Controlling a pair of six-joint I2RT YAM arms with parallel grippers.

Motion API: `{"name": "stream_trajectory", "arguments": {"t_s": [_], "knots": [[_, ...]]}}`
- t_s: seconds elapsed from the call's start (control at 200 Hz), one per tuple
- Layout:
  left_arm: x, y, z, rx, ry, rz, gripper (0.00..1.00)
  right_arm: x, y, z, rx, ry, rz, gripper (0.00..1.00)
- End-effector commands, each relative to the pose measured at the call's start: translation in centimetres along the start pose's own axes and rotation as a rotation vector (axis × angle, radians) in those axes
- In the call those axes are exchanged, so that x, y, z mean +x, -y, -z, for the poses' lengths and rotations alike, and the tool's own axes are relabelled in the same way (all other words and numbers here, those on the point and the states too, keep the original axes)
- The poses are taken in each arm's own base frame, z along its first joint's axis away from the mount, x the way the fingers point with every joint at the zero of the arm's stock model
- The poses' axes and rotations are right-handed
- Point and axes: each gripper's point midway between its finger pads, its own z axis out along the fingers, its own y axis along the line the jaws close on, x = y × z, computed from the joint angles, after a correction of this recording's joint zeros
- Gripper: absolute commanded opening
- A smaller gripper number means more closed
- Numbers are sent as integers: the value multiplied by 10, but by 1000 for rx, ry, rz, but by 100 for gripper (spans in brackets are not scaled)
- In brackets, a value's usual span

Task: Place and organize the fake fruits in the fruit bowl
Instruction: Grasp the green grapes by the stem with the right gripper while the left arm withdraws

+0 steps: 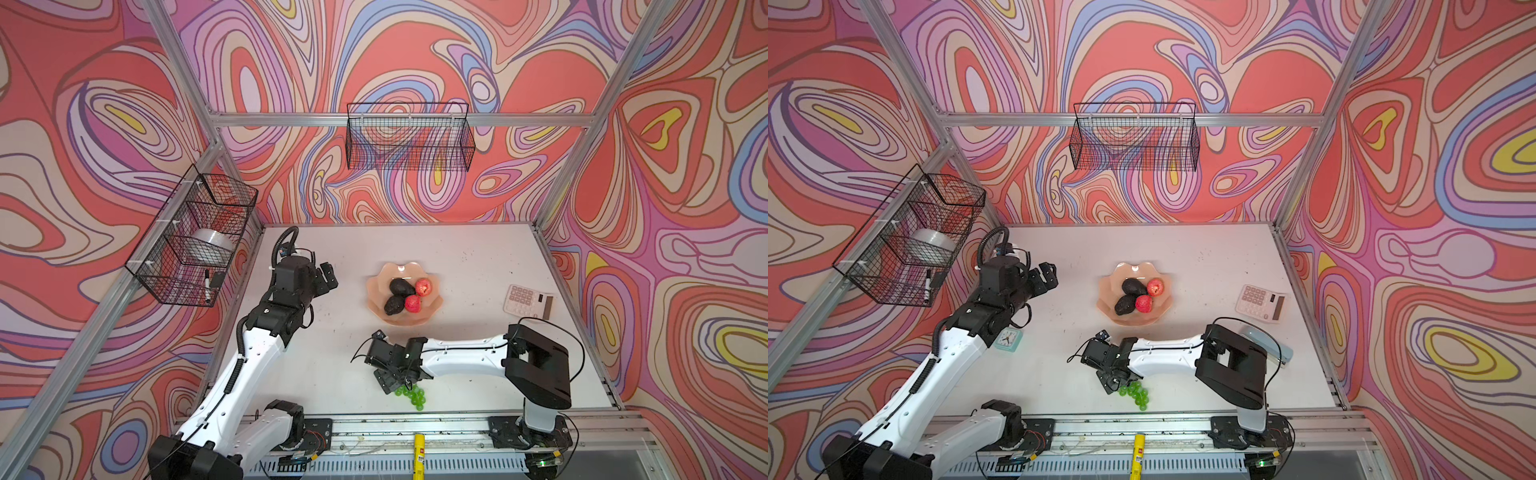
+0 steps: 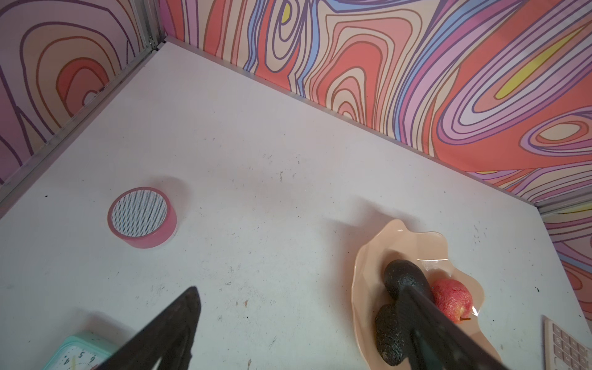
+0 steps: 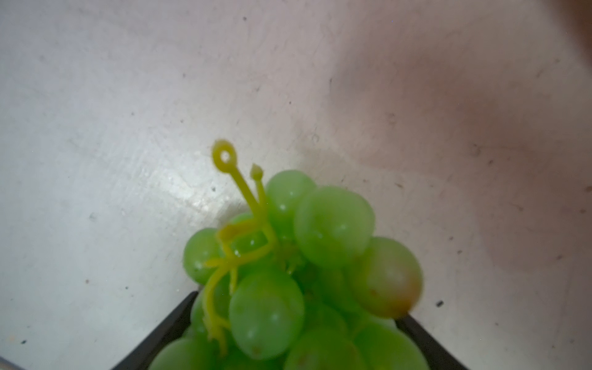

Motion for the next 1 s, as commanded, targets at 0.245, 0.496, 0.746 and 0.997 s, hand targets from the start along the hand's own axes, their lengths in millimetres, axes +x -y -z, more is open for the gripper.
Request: {"name": "stream_trajectory", "arguments": {"t_s": [0.245, 0.496, 0.746, 0.997], "knots": [[1, -9, 7, -14, 1, 8, 96, -16, 21, 6, 24, 46, -65, 68], [-1, -15, 9, -33, 9, 4, 96, -57, 28, 53, -59, 180, -121, 61], [-1, -19, 11, -39, 15, 14, 96, -89, 49, 101, -95, 279, -127, 63], [1, -22, 10, -42, 8, 20, 96, -50, 45, 59, -92, 132, -113, 86]]}}
